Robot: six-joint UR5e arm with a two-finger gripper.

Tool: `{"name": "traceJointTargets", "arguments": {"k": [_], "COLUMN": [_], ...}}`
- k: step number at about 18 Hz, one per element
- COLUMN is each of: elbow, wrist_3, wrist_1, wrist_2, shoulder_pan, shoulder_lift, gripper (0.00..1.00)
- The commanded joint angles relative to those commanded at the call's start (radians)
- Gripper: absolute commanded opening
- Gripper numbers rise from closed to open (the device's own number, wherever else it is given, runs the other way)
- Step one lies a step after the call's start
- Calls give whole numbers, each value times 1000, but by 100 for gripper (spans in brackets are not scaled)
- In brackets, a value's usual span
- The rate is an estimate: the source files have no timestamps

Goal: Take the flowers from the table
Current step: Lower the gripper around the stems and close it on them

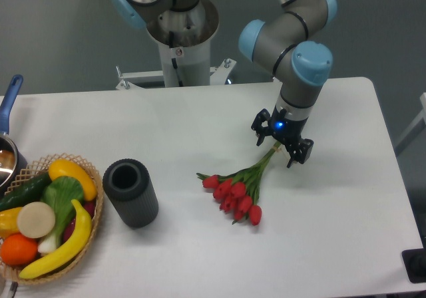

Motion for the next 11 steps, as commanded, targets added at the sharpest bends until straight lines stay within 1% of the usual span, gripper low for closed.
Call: {"name": "traceJointTargets", "arguments": {"k": [4,11], "elbow": [-9,-14], "wrist_3": [-2,-14], "wrist_1": [0,2], "wrist_2": [44,48], "shoulder_pan": [-5,-11], "shoulder_lift": [-8,-25], "gripper": [100,100]}}
